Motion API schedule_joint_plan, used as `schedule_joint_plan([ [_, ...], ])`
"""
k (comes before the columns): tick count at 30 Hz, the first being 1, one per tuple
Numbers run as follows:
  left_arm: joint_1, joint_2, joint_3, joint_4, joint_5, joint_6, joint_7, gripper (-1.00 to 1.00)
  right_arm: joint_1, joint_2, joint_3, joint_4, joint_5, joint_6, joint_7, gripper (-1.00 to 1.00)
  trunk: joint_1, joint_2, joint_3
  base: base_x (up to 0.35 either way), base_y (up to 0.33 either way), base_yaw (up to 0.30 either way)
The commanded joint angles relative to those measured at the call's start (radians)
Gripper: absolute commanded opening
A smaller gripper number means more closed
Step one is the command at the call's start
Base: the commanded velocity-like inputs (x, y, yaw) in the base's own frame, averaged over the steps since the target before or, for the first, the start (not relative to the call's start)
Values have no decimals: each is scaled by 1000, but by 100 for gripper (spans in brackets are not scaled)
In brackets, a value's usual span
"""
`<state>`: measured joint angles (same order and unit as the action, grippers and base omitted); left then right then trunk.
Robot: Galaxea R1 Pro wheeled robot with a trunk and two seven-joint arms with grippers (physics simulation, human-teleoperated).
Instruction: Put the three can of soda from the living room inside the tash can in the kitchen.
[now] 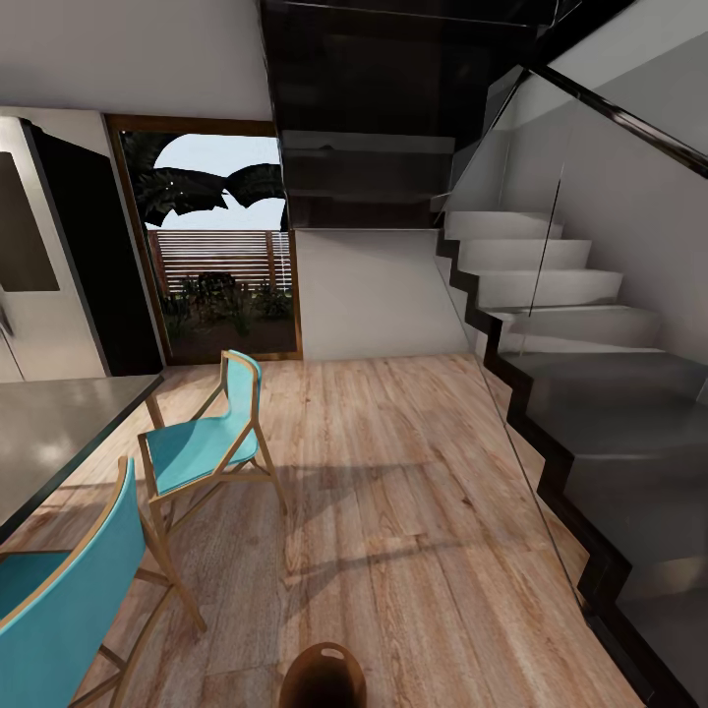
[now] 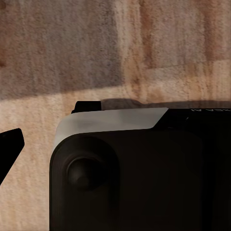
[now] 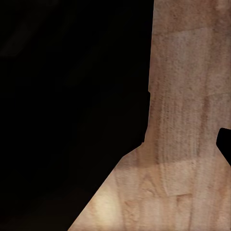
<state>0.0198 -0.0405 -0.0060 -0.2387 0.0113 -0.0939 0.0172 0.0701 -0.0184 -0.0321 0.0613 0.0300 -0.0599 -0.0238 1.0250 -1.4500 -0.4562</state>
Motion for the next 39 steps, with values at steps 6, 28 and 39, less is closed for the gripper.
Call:
schedule_joint_plan([
  [6,0,0,0,0,0,0,0,100,0,0,0,0,0,0,0,100,0,0,0,0,0,0],
  [28,0,0,0,0,0,0,0,100,0,0,0,0,0,0,0,100,0,0,0,0,0,0],
  [39,0,0,0,0,0,0,0,100,0,0,0,0,0,0,0,100,0,0,0,0,0,0],
])
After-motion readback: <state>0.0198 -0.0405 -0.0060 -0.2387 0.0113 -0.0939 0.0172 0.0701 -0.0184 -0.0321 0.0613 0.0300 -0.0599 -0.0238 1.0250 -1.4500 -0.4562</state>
